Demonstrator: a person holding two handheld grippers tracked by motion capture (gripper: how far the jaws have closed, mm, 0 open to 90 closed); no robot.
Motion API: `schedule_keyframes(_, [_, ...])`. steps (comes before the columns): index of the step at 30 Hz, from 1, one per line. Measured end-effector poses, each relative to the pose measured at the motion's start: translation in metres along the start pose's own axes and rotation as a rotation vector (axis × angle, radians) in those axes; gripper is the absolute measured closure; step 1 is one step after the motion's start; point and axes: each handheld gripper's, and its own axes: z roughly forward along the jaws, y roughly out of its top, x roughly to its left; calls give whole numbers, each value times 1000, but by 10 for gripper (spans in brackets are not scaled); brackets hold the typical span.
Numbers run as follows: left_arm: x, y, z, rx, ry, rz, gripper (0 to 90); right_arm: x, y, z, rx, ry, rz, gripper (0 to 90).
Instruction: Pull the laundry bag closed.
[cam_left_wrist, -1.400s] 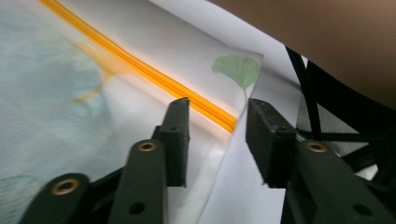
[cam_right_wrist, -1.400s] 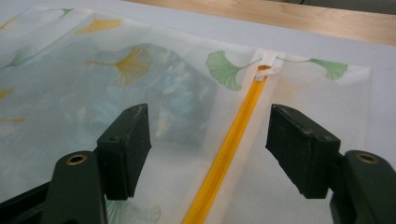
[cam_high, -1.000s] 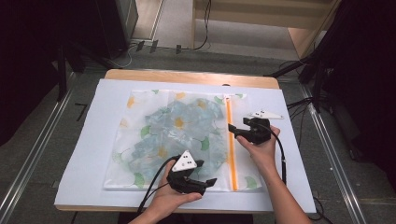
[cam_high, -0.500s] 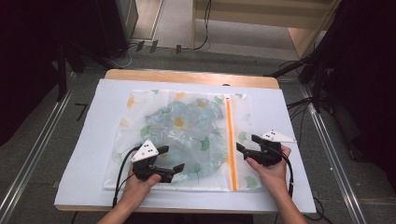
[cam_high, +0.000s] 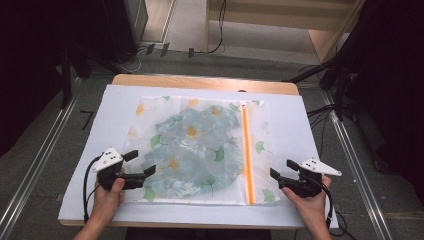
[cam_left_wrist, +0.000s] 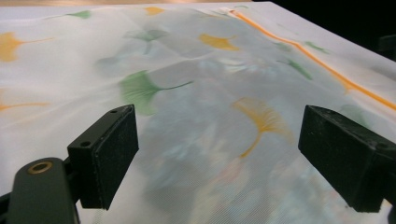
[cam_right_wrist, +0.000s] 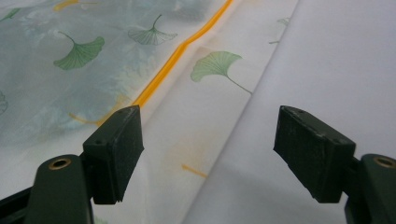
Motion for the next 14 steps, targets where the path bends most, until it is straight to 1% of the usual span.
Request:
schedule_keyframes(3, [14, -3, -12, -10, 42, -3, 131, -5, -7, -9, -2, -9, -5, 237])
schedule_keyframes(4, [17, -4, -15, -10, 53, 0, 132, -8, -10, -13, -1, -11, 6, 236])
schedule_keyframes(5, [22, -6, -19, -10, 78, 9, 132, -10, -11, -15, -3, -17, 7, 235])
schedule_keyframes(7, [31, -10, -27, -3, 113, 22, 133, -17, -15, -21, -6, -29, 23, 235])
schedule_keyframes(8, [36, -12, -31, -2, 128, 17, 134, -20, -17, -23, -12, -33, 30, 235])
schedule_keyframes(9, [42, -15, -36, -9, 148, -1, 135, -23, -17, -25, -16, -35, 42, 235])
schedule_keyframes(10, [45, -16, -39, -12, 156, -14, 136, -26, -18, -27, -22, -35, 55, 235])
schedule_keyframes(11, [49, -17, -42, -19, 164, -32, 137, -28, -18, -27, -26, -36, 54, 235])
schedule_keyframes(12, [52, -17, -45, -22, 186, -40, 138, -29, -18, -28, -27, -35, 56, 235])
schedule_keyframes(13, [54, -17, -47, -13, 221, -31, 141, -29, -18, -28, -24, -34, 60, 233])
schedule_keyframes(14, [55, -17, -48, 9, 256, -21, 145, -30, -19, -28, -21, -36, 60, 233])
